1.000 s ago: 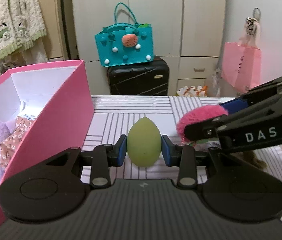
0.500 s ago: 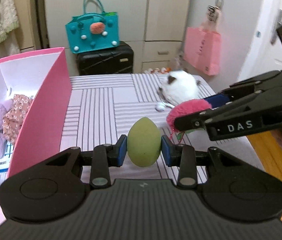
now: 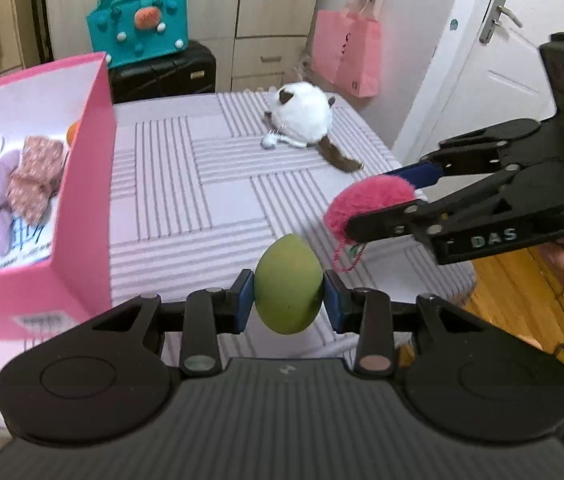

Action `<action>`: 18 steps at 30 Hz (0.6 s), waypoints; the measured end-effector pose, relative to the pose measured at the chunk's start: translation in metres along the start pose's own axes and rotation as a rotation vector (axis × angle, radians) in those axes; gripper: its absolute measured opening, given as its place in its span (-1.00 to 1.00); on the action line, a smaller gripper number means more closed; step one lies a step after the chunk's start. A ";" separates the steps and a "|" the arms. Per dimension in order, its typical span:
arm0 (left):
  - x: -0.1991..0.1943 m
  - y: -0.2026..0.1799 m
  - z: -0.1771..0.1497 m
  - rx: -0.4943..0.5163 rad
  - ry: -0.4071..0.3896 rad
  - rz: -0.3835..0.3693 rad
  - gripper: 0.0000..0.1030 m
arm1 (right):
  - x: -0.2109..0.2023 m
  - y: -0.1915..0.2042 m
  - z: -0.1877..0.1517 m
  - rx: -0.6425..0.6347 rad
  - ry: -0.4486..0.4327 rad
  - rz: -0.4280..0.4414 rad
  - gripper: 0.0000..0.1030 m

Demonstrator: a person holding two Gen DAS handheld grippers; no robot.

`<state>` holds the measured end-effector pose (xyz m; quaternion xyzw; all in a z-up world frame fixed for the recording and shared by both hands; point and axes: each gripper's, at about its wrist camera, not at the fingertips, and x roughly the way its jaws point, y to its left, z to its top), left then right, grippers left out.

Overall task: Organize soft objects
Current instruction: 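Carry the green sponge and pink puff with both grippers over the pink box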

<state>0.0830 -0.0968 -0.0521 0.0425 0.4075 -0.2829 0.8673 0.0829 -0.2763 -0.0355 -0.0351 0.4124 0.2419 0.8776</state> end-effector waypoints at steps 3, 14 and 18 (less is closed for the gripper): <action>-0.008 0.007 -0.006 -0.009 0.026 -0.026 -0.30 | -0.008 0.014 -0.002 -0.018 -0.008 0.014 0.06; -0.061 0.036 -0.009 0.049 0.036 -0.026 -0.30 | -0.030 0.065 0.025 -0.089 -0.057 0.045 0.06; -0.080 0.059 -0.003 0.056 0.003 -0.017 -0.30 | -0.032 0.084 0.042 -0.118 -0.093 0.024 0.07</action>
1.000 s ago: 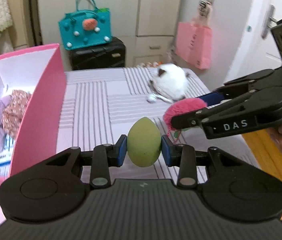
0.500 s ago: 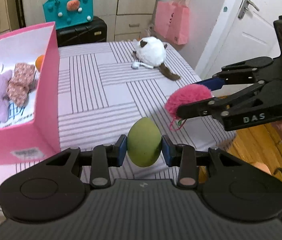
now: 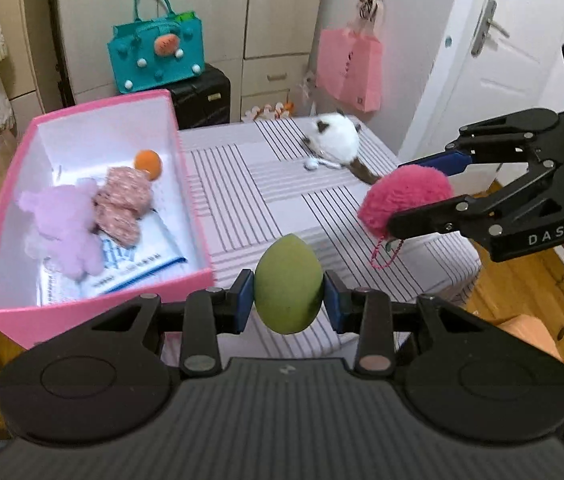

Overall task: Organize soft objects
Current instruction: 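Carry the green sponge and pink puff with both grippers over the pink box, then open both grippers to drop the sponge and puff into the box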

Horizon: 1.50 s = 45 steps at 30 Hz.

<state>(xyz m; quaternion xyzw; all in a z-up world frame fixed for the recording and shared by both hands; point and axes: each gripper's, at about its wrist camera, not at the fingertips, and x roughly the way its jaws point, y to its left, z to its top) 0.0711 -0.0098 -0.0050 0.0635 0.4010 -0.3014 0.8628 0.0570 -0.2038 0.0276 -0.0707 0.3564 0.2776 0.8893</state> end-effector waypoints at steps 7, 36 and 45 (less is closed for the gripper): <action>-0.023 0.042 0.005 -0.016 -0.071 -0.013 -0.30 | 0.021 0.022 0.031 -0.020 -0.049 -0.011 0.08; 0.054 0.201 0.094 -0.202 -0.089 0.193 -0.30 | 0.227 0.017 0.155 -0.257 0.037 -0.005 0.08; 0.101 0.222 0.113 -0.248 -0.003 0.221 -0.30 | 0.273 0.009 0.170 -0.337 0.137 0.001 0.08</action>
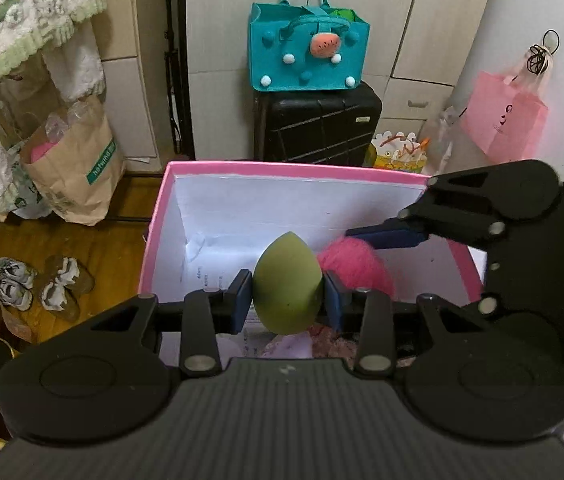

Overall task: Organize soft objects
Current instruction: 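Open both grippers to drop the sponge and puff into the box, then withdraw both grippers from the box toward the white cat plush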

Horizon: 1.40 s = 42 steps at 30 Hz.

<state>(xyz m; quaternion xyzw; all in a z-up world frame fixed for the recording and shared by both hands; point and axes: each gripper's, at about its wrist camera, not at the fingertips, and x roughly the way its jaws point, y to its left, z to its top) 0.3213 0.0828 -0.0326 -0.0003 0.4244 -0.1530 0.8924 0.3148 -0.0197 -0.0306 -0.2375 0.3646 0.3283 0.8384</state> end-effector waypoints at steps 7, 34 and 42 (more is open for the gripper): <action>0.012 0.001 0.001 0.019 0.012 0.015 -0.18 | 0.009 -0.002 -0.004 0.011 0.003 0.024 0.23; -0.087 -0.030 -0.039 0.149 -0.060 0.034 0.31 | -0.119 0.038 -0.061 0.151 -0.173 -0.033 0.42; -0.122 -0.049 -0.059 0.201 -0.069 0.007 0.39 | -0.167 0.051 -0.079 0.207 -0.191 -0.007 0.48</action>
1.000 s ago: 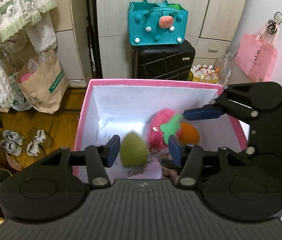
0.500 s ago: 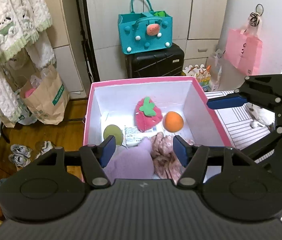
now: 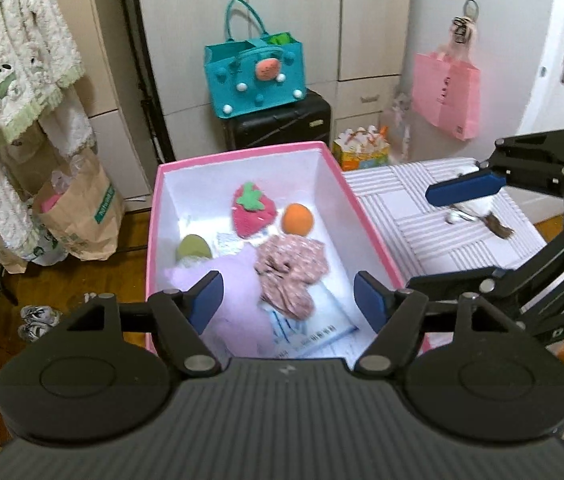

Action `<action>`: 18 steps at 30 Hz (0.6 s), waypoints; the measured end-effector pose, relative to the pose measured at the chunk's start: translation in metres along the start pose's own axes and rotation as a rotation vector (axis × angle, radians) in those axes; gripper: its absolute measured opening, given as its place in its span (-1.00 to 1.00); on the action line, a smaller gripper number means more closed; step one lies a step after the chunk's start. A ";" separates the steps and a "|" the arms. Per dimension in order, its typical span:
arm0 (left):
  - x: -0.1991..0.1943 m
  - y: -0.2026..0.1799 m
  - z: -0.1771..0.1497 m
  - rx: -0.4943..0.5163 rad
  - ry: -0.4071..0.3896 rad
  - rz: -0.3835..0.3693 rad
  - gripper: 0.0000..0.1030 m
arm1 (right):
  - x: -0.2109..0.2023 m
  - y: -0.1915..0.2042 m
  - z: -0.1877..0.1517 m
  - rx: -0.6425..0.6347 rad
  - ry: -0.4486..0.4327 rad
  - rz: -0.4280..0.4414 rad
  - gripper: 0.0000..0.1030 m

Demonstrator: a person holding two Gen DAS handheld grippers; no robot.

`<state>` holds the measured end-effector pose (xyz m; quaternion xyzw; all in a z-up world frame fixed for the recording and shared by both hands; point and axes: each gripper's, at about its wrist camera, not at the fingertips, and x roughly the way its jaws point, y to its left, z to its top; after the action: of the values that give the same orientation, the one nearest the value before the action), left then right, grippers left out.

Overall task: Organize soft objects
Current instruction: 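Withdraw both grippers from the box toward the white cat plush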

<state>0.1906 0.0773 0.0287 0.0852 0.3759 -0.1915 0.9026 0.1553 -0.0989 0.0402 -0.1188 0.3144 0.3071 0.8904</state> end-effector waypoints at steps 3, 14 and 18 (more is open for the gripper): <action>-0.011 -0.007 -0.004 0.011 0.010 -0.025 0.42 | -0.018 0.003 -0.004 0.010 -0.001 -0.004 0.50; -0.056 -0.040 -0.019 0.087 0.000 -0.074 0.58 | -0.068 0.015 -0.028 0.004 0.022 -0.017 0.52; -0.068 -0.055 -0.028 0.136 -0.003 -0.100 0.59 | -0.082 0.020 -0.046 0.012 0.037 -0.063 0.55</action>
<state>0.1064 0.0548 0.0567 0.1271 0.3645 -0.2615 0.8846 0.0704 -0.1402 0.0562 -0.1289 0.3287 0.2749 0.8943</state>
